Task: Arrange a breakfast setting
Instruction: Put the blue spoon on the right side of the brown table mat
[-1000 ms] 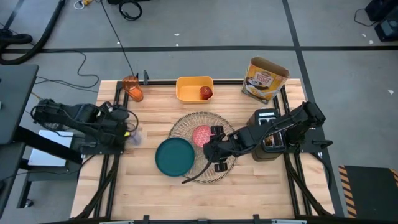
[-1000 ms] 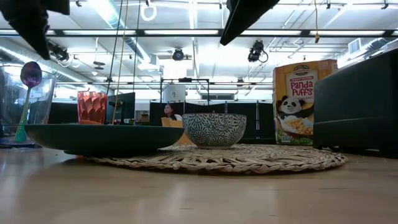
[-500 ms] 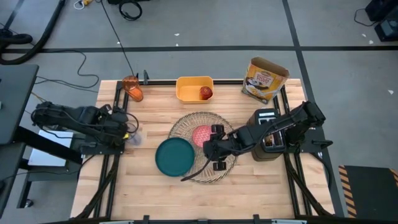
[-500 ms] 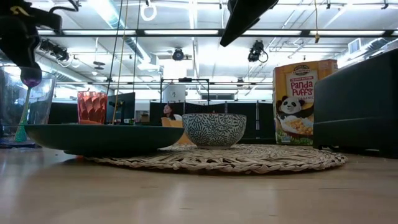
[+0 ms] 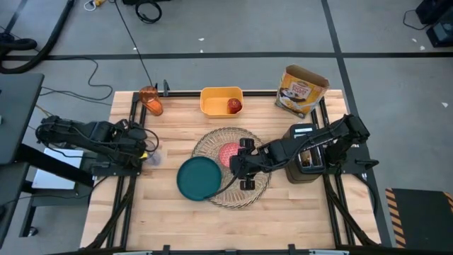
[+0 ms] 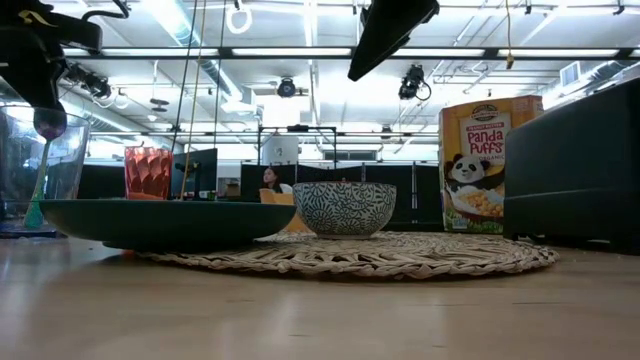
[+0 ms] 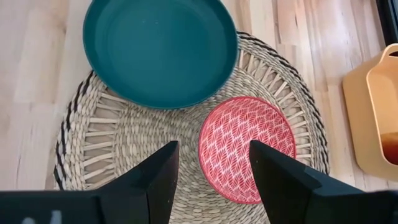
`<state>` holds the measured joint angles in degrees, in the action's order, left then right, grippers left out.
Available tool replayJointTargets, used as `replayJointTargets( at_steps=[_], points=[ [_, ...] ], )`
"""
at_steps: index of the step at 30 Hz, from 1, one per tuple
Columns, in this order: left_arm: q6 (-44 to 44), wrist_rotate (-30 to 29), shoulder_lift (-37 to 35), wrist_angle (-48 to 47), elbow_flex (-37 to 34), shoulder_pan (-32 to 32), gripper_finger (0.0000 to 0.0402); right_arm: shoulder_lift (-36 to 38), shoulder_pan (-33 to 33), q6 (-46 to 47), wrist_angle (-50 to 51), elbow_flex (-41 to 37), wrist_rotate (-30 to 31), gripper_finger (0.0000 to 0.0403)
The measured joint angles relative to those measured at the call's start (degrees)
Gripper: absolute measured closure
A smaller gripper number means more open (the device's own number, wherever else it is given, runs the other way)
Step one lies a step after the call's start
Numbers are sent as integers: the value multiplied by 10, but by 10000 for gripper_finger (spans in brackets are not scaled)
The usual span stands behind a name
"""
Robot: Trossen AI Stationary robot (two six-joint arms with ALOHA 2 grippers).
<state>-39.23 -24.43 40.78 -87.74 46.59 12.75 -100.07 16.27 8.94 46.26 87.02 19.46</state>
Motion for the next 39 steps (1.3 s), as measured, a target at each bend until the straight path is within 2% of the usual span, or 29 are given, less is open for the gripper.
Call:
replayJointTargets(
  at_steps=[26,39],
  points=[
    [99,4,1,9,2,0,387,0,-21,-28,-10,0,5,199],
    [166,9,1,-19,86,0,387,0,-41,-46,-51,0,7,199]
  ],
)
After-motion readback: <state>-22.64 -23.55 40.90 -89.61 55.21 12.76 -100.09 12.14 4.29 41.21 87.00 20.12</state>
